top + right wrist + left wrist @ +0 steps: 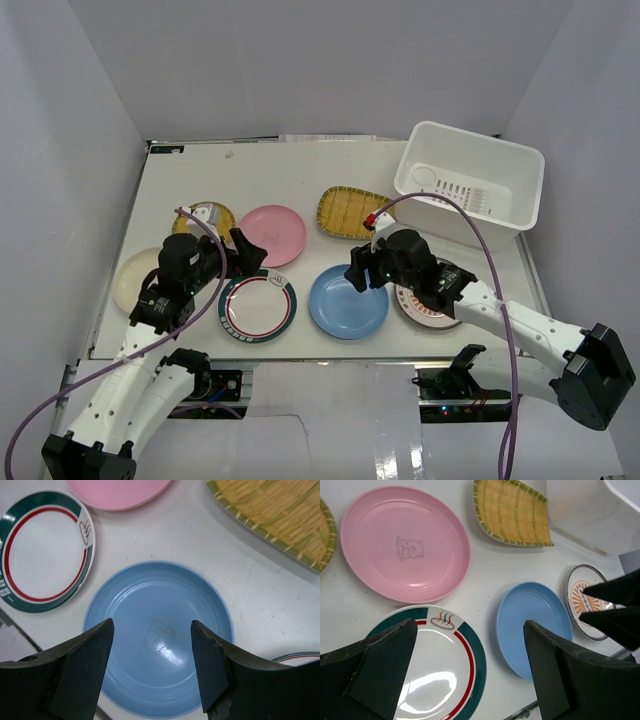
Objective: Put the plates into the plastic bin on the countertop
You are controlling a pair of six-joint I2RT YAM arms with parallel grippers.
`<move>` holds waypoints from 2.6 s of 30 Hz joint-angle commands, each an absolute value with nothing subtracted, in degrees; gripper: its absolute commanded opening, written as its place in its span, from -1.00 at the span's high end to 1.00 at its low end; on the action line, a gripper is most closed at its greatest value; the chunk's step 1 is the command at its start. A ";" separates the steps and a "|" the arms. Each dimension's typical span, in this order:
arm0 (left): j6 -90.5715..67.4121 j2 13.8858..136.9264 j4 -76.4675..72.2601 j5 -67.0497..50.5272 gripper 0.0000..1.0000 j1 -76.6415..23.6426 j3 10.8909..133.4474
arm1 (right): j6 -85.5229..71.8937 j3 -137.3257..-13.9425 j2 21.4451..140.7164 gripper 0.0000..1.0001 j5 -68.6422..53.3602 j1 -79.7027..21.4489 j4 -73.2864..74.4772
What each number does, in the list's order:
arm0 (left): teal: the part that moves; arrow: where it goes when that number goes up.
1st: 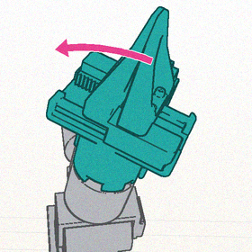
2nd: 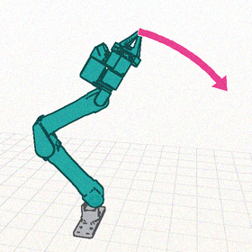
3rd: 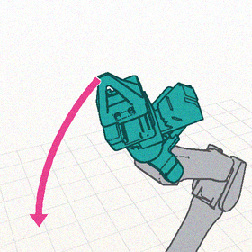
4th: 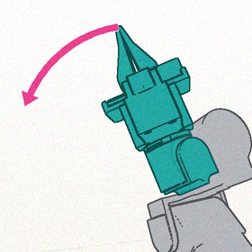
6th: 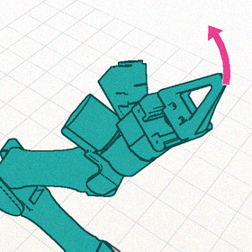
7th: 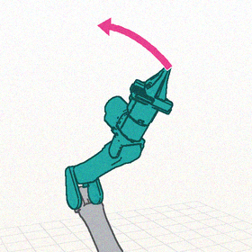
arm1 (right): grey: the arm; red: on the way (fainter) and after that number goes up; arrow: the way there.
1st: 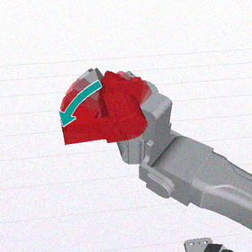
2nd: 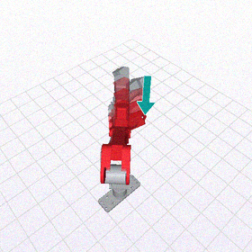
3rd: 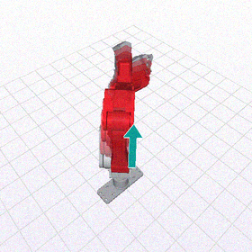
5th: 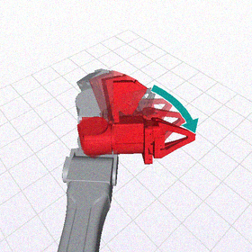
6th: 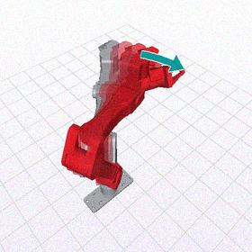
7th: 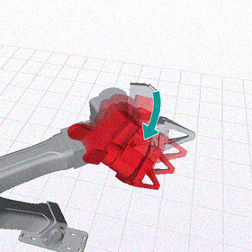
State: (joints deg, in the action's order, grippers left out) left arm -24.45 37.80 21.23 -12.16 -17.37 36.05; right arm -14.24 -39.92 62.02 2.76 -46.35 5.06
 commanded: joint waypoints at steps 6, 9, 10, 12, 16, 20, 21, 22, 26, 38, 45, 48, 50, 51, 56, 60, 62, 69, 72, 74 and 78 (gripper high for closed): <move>-29.44 45.87 28.21 3.15 -0.96 -17.14 42.01 | -11.79 -36.65 59.68 -0.66 3.16 -54.83 11.51; -31.99 51.14 28.21 7.82 -0.96 -17.14 42.19 | -10.99 -37.53 61.69 -0.73 5.87 -58.70 13.53; -32.60 52.54 28.21 8.52 -0.96 -17.14 42.36 | -10.46 -37.53 62.31 -0.74 6.41 -59.58 13.54; -34.18 56.85 27.43 9.49 -0.96 -16.96 43.06 | -10.46 -37.62 64.94 -0.70 7.73 -61.08 13.80; -36.65 61.95 24.53 9.75 -0.96 -15.82 43.68 | -9.67 -38.93 71.61 -0.58 8.79 -63.80 12.40; -38.23 65.38 22.50 8.44 -0.96 -13.63 43.86 | -9.14 -40.25 77.60 -0.49 8.79 -66.88 10.46; -38.41 66.52 22.33 8.00 -0.96 -13.10 43.86 | -8.97 -40.69 78.65 -0.47 9.49 -67.58 10.28; -38.50 67.06 21.72 7.82 -0.96 -12.31 43.86 | -8.79 -41.39 80.75 -0.46 9.58 -68.89 10.11; -38.93 69.34 20.13 7.21 -0.91 -10.46 43.94 | -8.53 -43.15 84.02 -0.42 12.21 -71.98 11.07; -39.81 78.39 15.21 4.75 -0.66 -10.28 46.23 | -9.67 -44.74 74.53 -0.61 9.61 -74.88 12.57; -40.52 82.44 12.92 5.36 -0.54 -10.28 46.93 | -10.46 -43.06 81.45 -0.57 4.66 -75.67 6.50; -40.69 84.28 12.22 5.10 -0.46 -10.28 47.37 | -9.93 -43.68 85.42 -0.37 6.32 -75.76 6.15; -40.69 85.34 11.87 4.22 -0.42 -10.28 47.63 | -9.67 -44.12 87.18 -0.16 10.18 -75.76 6.85; -40.61 85.60 11.60 4.13 -0.37 -10.28 47.81 | -9.75 -44.21 87.45 0.02 11.33 -75.76 7.03; -40.17 86.66 11.69 4.75 -0.21 -10.28 47.99 | -11.24 -45.69 81.68 0.84 13.35 -76.81 12.10; -40.25 87.36 11.51 4.66 -0.11 -10.28 47.99 | -12.13 -48.86 69.64 0.84 13.10 -77.96 16.34; -40.34 87.98 11.43 4.40 -0.06 -10.28 47.90 | -11.87 -51.40 62.36 0.84 14.58 -77.96 16.17; -40.43 88.77 10.90 4.39 0.38 -10.46 47.90 | 0.51 -64.31 57.04 0.84 32.60 -70.34 16.53; -40.43 88.51 10.99 4.48 0.70 -10.46 47.73 | 5.97 -68.10 60.02 0.84 28.84 -54.62 16.18; -40.43 88.07 10.90 4.31 0.90 -10.46 47.72 | 8.77 -71.27 64.04 0.85 26.11 -43.23 15.38; -40.34 85.70 10.90 3.25 1.00 -10.46 47.99 | 9.67 -76.28 73.37 0.85 18.64 -26.66 14.68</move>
